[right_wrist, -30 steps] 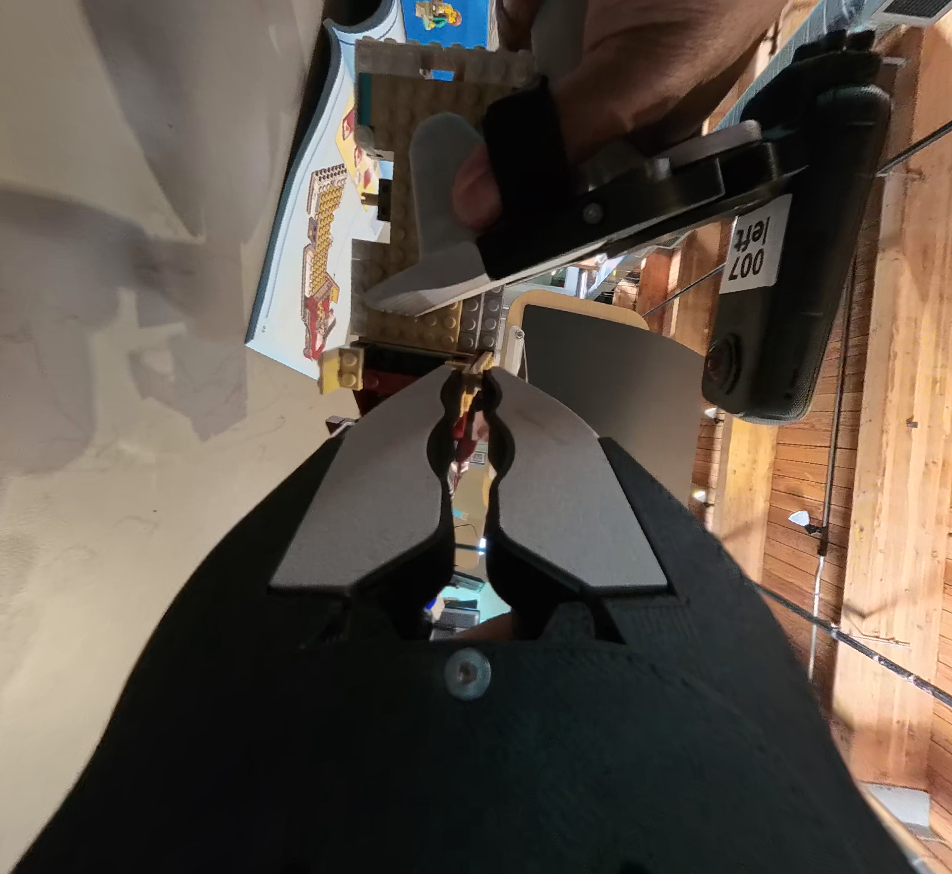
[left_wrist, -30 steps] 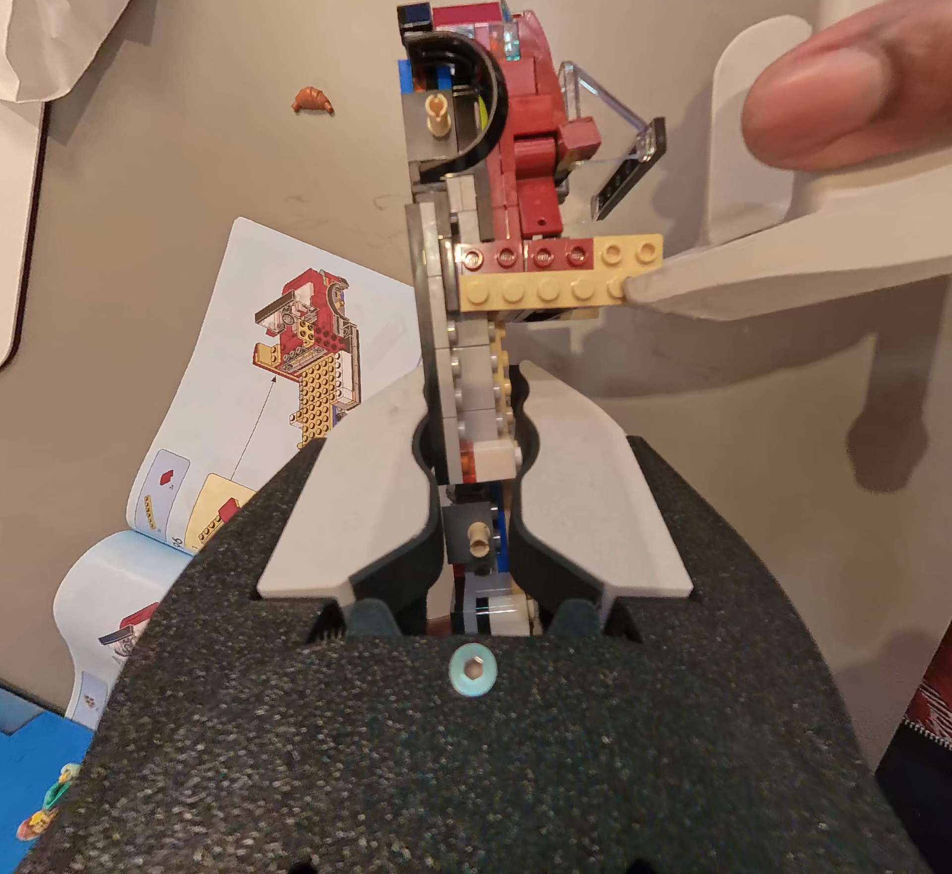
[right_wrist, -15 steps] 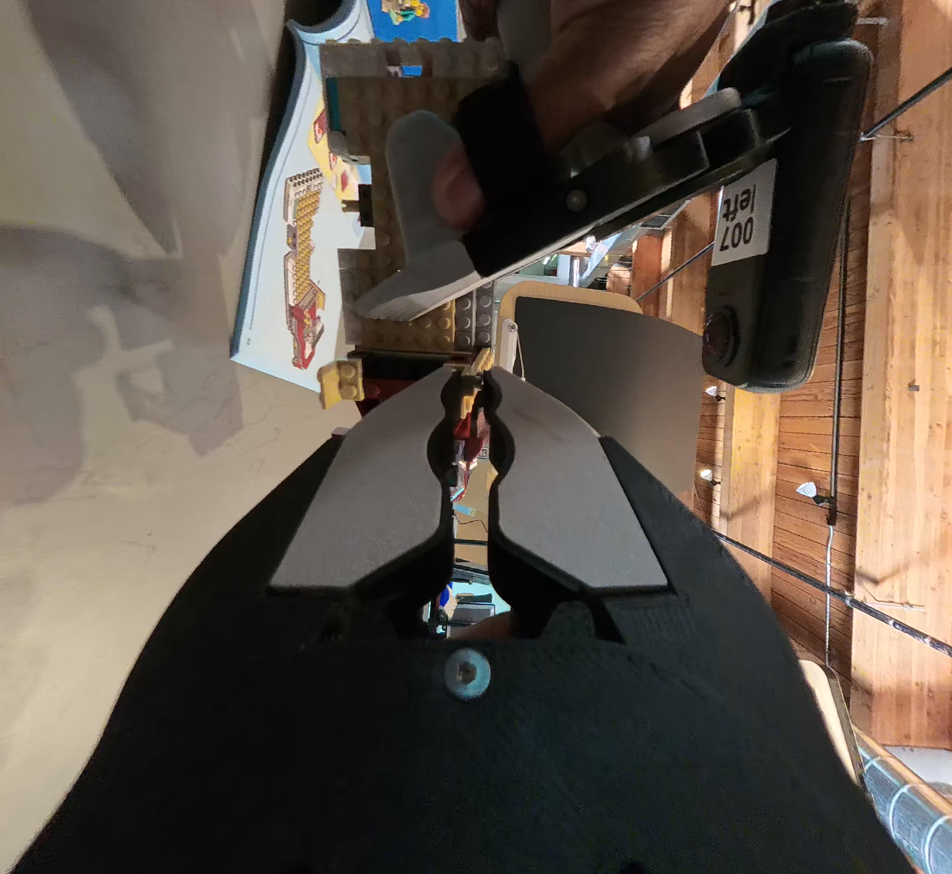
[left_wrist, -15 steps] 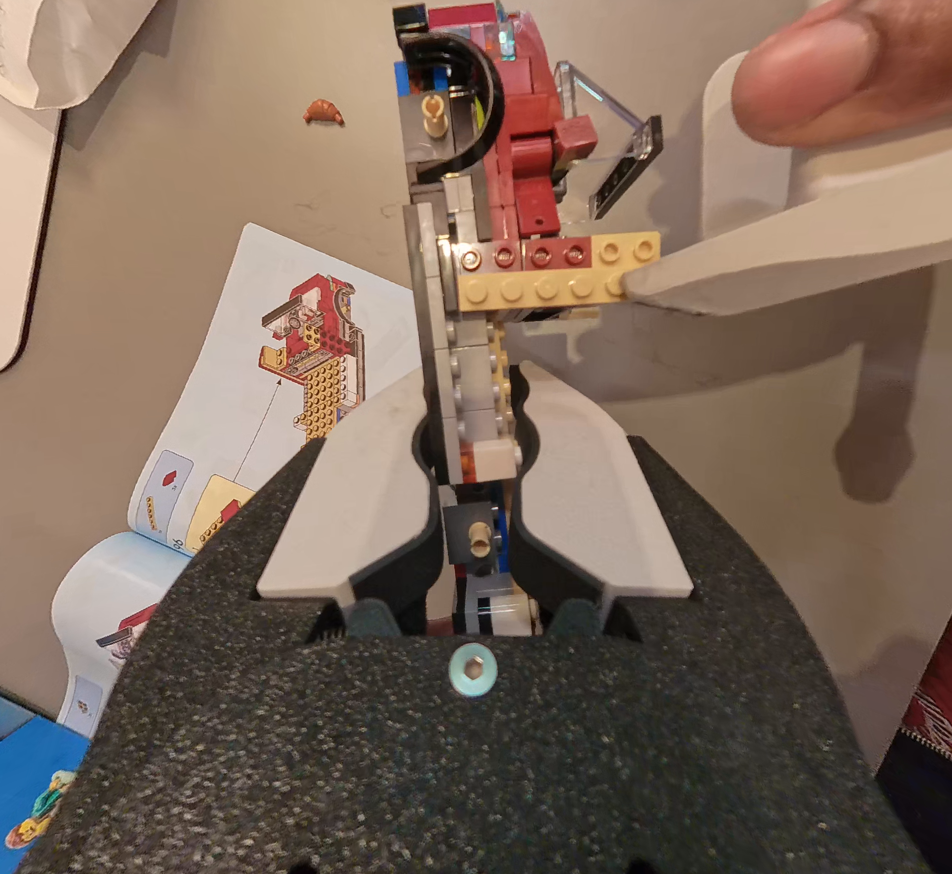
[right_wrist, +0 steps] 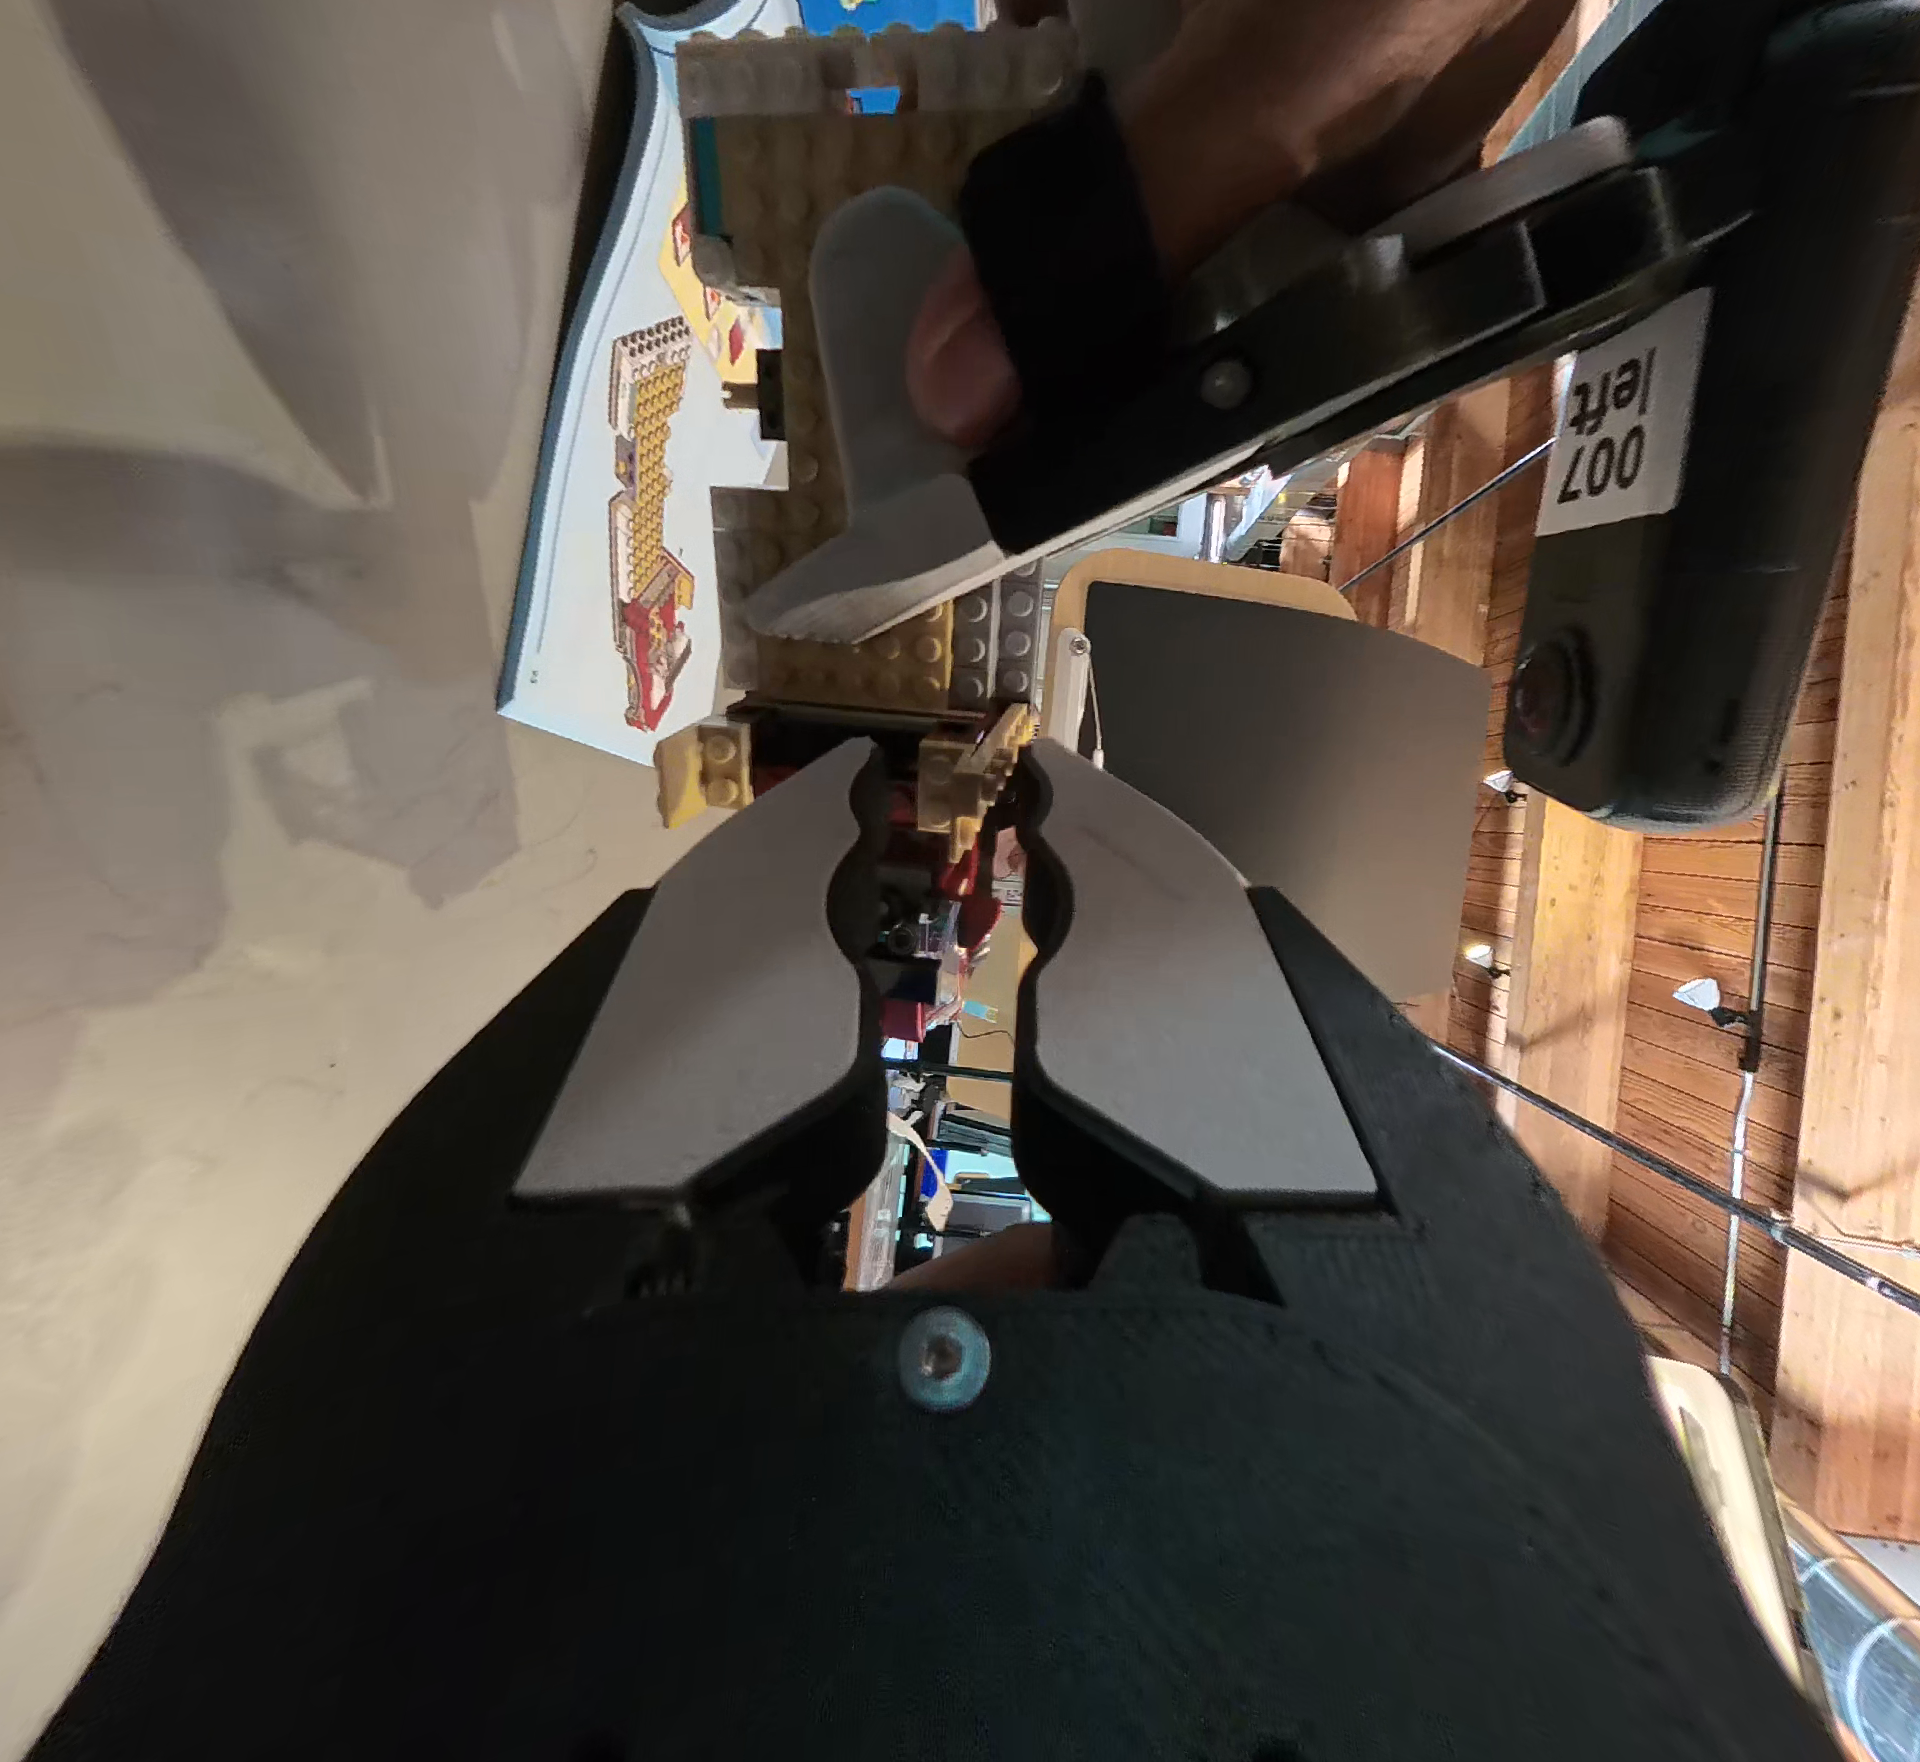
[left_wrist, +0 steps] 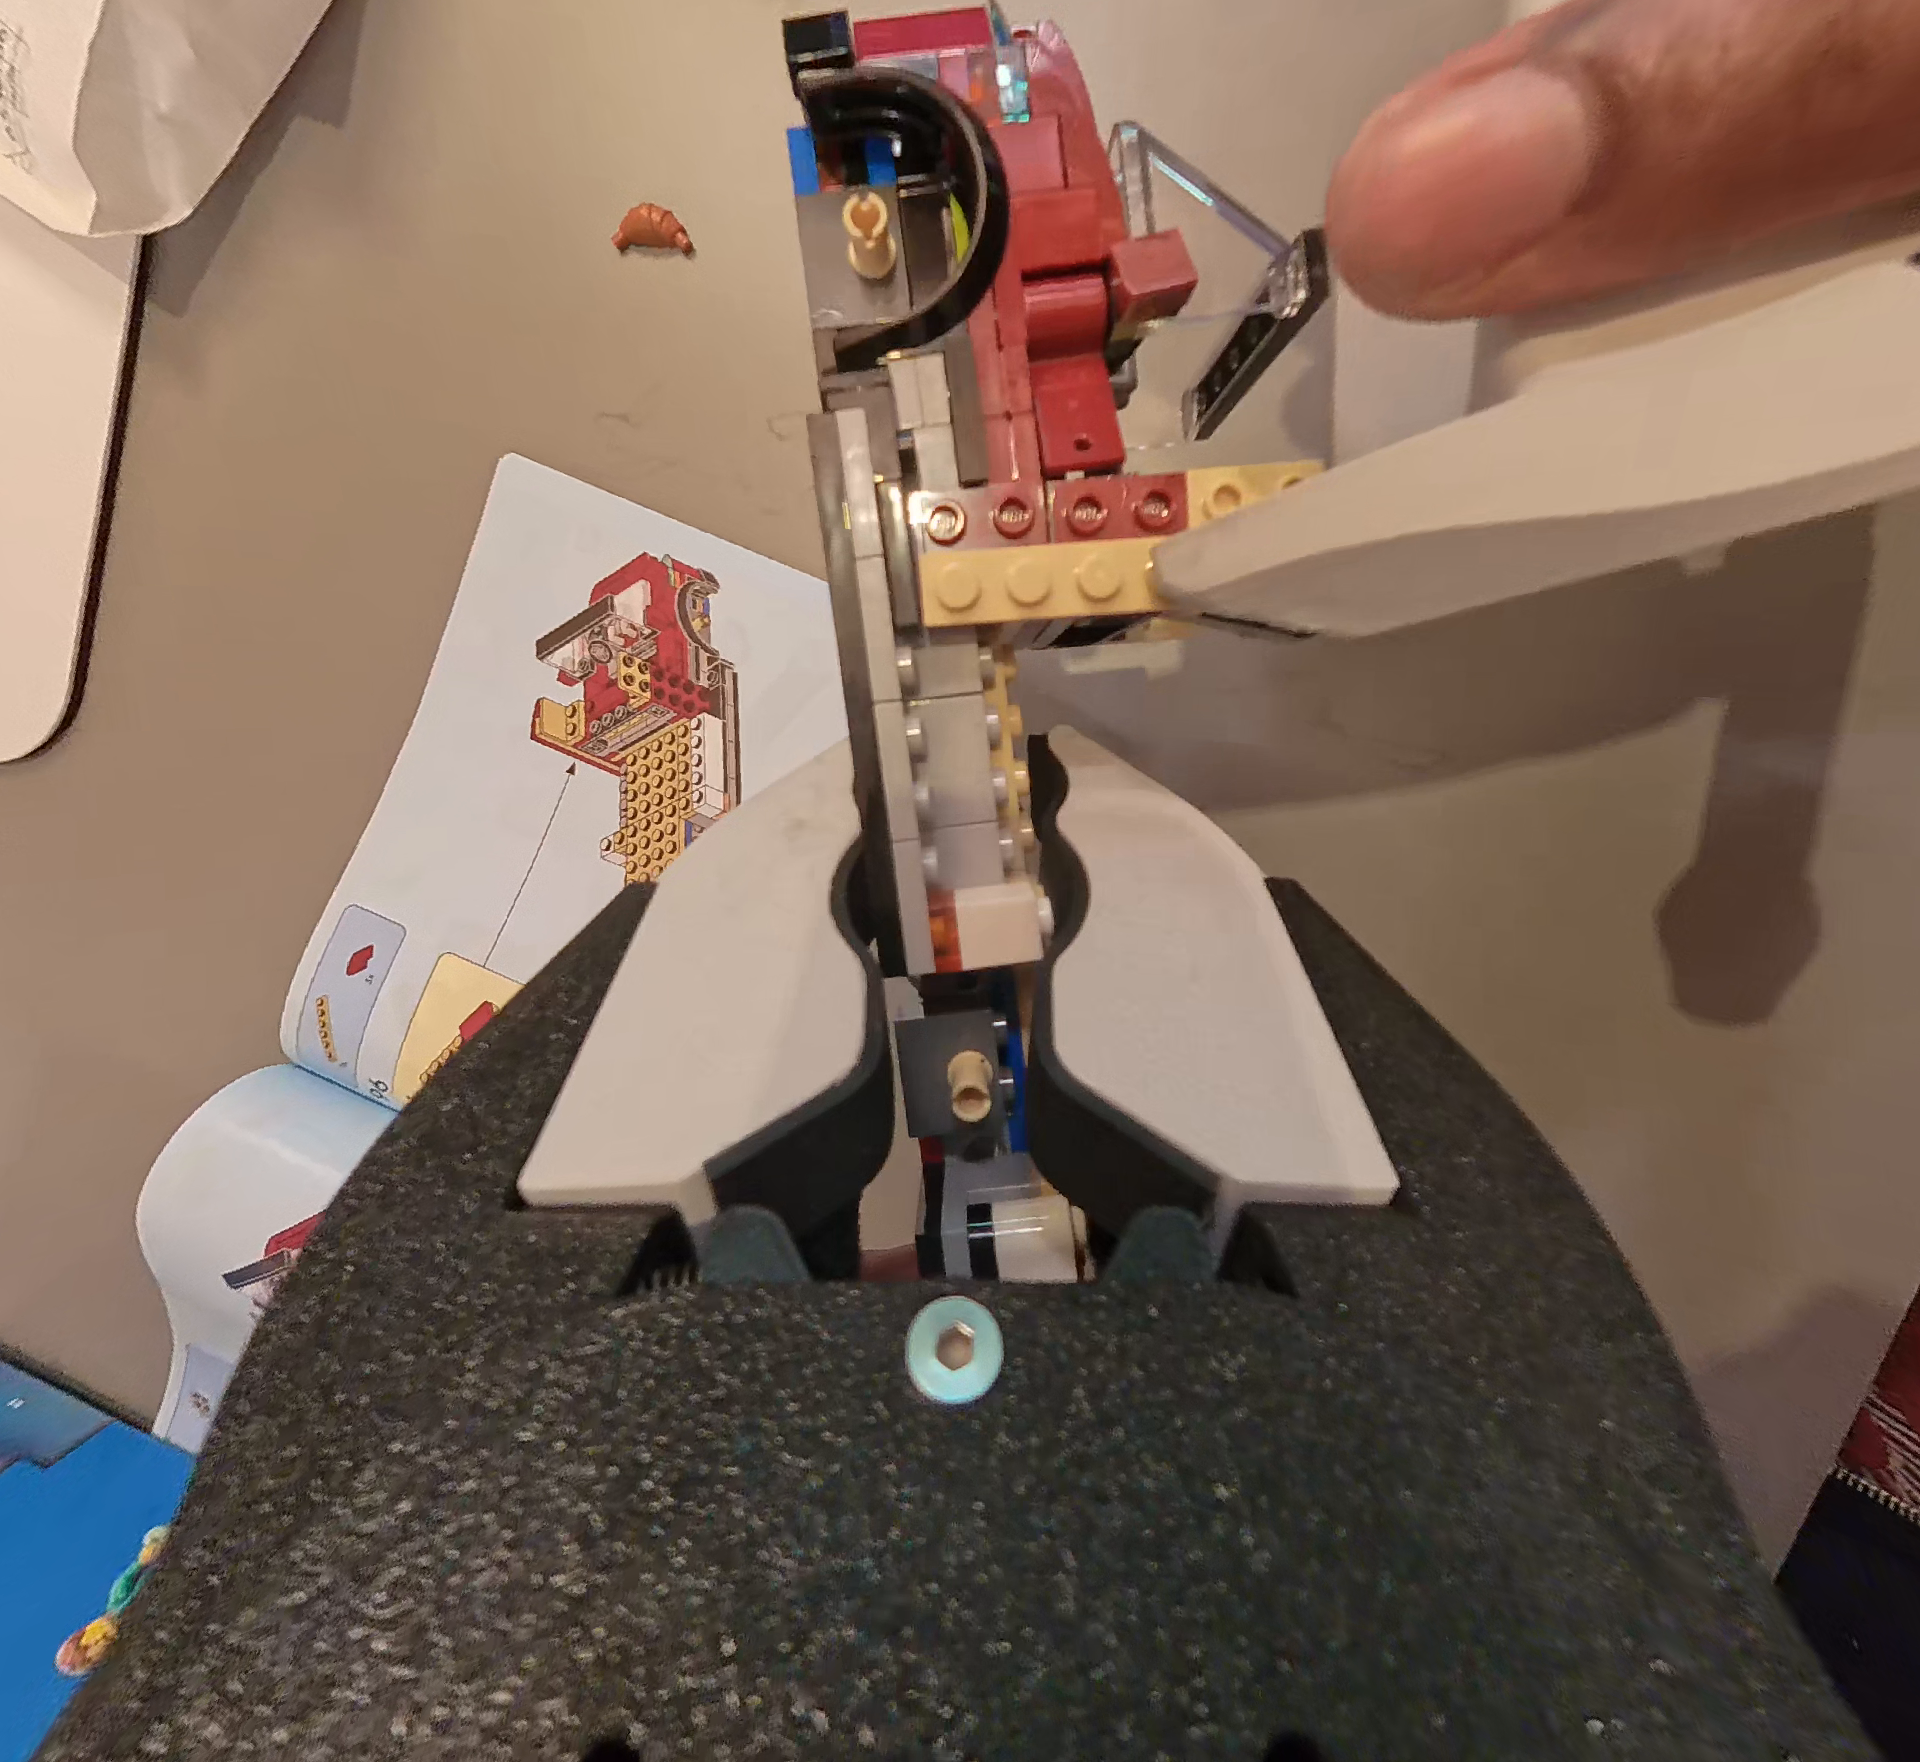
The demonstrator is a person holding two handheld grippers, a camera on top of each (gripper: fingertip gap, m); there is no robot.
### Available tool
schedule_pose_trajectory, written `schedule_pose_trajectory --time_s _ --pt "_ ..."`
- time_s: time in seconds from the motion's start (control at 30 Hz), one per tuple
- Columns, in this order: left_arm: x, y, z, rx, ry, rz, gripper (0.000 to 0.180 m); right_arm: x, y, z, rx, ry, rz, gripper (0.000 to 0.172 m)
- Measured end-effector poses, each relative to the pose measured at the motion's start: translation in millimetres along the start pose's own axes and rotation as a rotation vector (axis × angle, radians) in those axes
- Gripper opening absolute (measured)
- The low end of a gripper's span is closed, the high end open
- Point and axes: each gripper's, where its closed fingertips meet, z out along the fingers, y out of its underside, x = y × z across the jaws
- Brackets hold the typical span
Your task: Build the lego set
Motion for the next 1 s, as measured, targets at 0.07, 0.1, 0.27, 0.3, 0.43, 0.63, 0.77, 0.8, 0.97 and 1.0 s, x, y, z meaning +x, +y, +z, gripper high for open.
schedule_pose_trajectory --time_s 0.07,0.1,0.27,0.3,0.43,0.63,0.77,0.8,0.97,1.0 --pt "0 0 -1 -0.002 -0.001 0.001 0.025 0 0 0 0.000 -0.003 0.010 0.022" --pt "0 1 -1 -0.006 -0.002 0.002 0.026 0 0 0 -0.001 -0.008 0.014 0.022" --pt "0 3 1 -0.021 -0.010 0.011 0.025 -3 0 1 0.000 -0.041 0.026 0.021" --pt "-1 3 1 -0.024 -0.015 0.014 0.025 -3 0 0 0.001 -0.051 0.030 0.020" --pt "-1 4 2 -0.031 -0.021 0.018 0.025 -3 1 0 0.005 -0.080 0.049 0.016" --pt "-2 3 5 -0.018 -0.015 0.008 0.025 -5 4 0 -0.002 -0.072 0.048 0.016" --pt "-1 2 7 0.025 0.011 -0.010 0.026 -8 9 -4 -0.025 -0.097 0.136 0.025" --pt "-2 5 8 0.033 0.015 -0.020 0.026 -8 11 -6 -0.034 -0.102 0.167 0.028" --pt "-5 21 13 0.070 0.044 -0.115 0.025 -6 7 -18 -0.006 -0.128 0.338 0.037" --pt "-4 22 13 0.075 0.051 -0.119 0.025 -7 6 -17 -0.006 -0.149 0.339 0.043"
